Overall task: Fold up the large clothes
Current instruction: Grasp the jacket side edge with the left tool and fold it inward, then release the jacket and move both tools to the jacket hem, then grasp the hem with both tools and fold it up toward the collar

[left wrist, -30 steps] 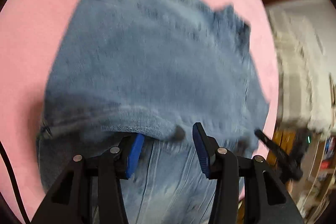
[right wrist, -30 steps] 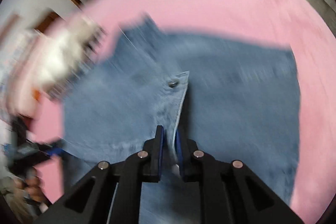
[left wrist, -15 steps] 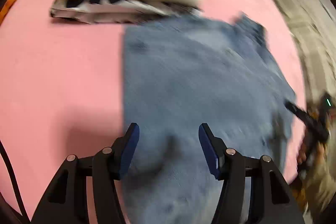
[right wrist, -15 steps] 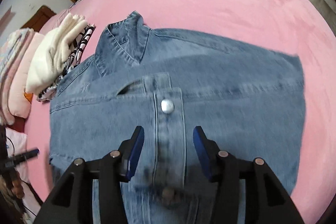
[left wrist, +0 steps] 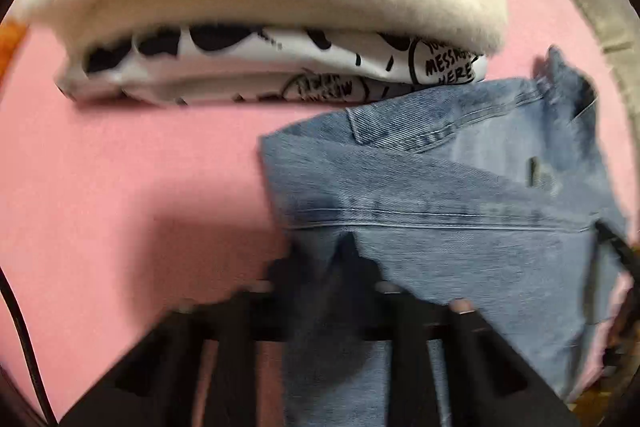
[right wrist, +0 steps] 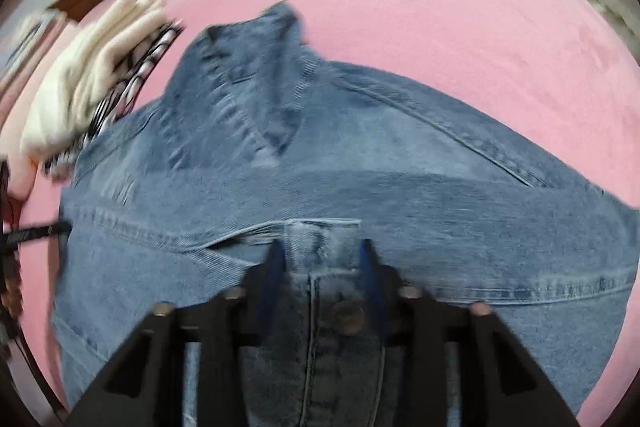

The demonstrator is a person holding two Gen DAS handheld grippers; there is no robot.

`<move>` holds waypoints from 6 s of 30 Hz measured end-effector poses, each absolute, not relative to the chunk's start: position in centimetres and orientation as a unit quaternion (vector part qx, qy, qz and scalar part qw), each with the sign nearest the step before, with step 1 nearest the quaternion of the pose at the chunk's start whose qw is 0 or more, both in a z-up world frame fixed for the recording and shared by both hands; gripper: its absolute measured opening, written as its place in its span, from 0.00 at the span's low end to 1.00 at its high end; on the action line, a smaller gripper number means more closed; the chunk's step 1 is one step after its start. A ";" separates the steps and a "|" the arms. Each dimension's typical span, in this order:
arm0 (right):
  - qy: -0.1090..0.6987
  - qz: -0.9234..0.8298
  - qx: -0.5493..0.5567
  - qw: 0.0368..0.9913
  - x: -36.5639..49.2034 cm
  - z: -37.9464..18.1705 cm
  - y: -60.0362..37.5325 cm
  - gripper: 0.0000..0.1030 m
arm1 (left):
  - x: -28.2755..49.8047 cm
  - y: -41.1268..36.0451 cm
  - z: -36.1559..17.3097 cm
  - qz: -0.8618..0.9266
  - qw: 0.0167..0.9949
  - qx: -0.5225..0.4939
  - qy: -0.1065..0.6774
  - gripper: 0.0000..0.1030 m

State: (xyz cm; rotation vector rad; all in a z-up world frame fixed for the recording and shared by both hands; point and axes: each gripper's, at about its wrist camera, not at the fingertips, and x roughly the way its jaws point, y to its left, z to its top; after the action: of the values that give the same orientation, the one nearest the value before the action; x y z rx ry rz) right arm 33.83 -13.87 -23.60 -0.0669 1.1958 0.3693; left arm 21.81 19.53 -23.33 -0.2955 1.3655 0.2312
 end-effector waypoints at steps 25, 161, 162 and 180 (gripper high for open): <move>0.541 0.253 0.011 0.802 21.7 -19.9 -6.5 0.39 | 15.0 6.8 -20.0 0.039 0.817 -0.182 0.545 0.19; 0.615 0.046 0.062 0.784 1.2 -10.3 -33.8 0.16 | -10.9 9.5 -13.1 -0.017 0.710 -0.392 0.585 0.11; 0.608 0.049 0.071 0.789 1.8 -9.3 -33.8 0.16 | -10.5 10.1 -12.4 -0.015 0.710 -0.409 0.573 0.11; 0.565 0.087 0.180 0.801 28.7 -5.0 -33.6 0.18 | 12.3 18.0 -9.5 0.098 0.721 -0.473 0.497 0.15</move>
State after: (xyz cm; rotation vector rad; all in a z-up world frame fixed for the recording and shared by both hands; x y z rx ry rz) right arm 28.73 -33.60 -4.99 0.3854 1.2105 0.1856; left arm 12.33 18.03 -9.48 -1.0454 1.0971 0.2165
